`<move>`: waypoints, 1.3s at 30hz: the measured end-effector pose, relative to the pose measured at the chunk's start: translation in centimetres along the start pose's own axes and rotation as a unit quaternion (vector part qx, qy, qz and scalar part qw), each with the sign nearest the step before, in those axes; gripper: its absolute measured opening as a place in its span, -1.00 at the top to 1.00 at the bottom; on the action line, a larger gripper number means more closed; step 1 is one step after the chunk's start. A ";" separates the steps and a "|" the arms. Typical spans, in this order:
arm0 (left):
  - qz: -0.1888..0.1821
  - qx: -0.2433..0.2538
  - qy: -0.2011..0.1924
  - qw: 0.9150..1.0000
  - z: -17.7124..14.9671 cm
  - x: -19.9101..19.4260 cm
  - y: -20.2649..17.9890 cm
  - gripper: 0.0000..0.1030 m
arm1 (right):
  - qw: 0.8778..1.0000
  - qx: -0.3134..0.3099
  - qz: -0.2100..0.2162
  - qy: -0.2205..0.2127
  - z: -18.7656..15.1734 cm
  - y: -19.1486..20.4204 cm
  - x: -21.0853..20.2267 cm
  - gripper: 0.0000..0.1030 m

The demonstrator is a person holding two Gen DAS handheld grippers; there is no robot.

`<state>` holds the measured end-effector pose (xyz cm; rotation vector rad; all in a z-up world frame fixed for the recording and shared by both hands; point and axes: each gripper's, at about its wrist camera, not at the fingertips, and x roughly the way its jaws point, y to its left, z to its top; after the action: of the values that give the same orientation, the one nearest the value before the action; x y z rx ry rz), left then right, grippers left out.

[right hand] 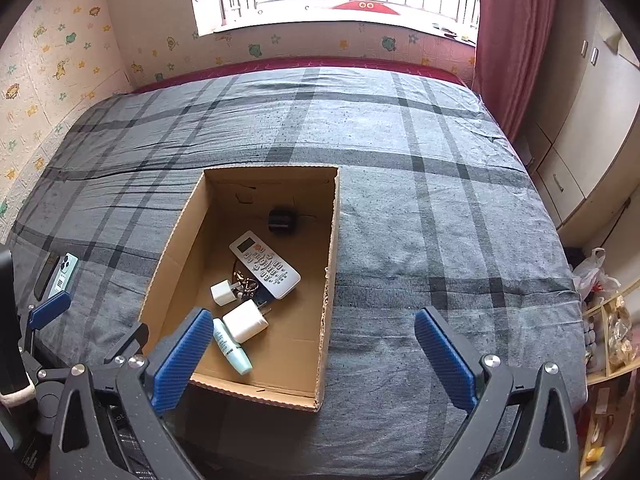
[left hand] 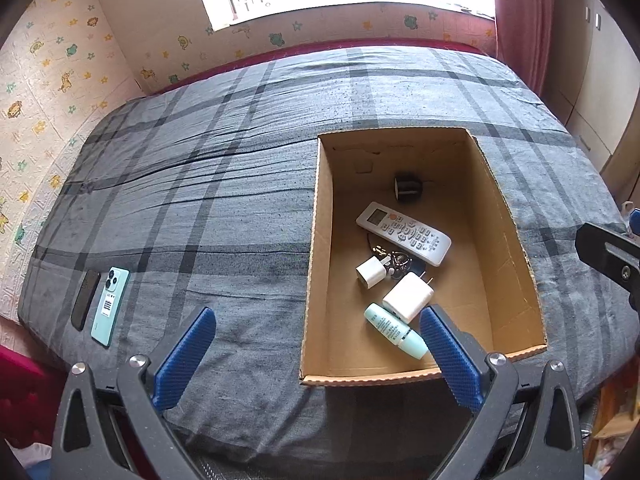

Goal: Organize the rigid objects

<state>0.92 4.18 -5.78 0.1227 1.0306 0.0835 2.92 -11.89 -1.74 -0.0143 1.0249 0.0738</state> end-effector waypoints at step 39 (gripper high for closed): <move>-0.022 0.014 -0.034 0.999 -0.5 -3.6 -2.4 -1.00 | 0.999 -0.021 -0.023 -0.014 -0.8 -0.1 -2.2 -1.00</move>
<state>-1.29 1.36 -3.30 0.1272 0.9662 0.0249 1.11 -12.12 -0.29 -0.0744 0.9952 0.0539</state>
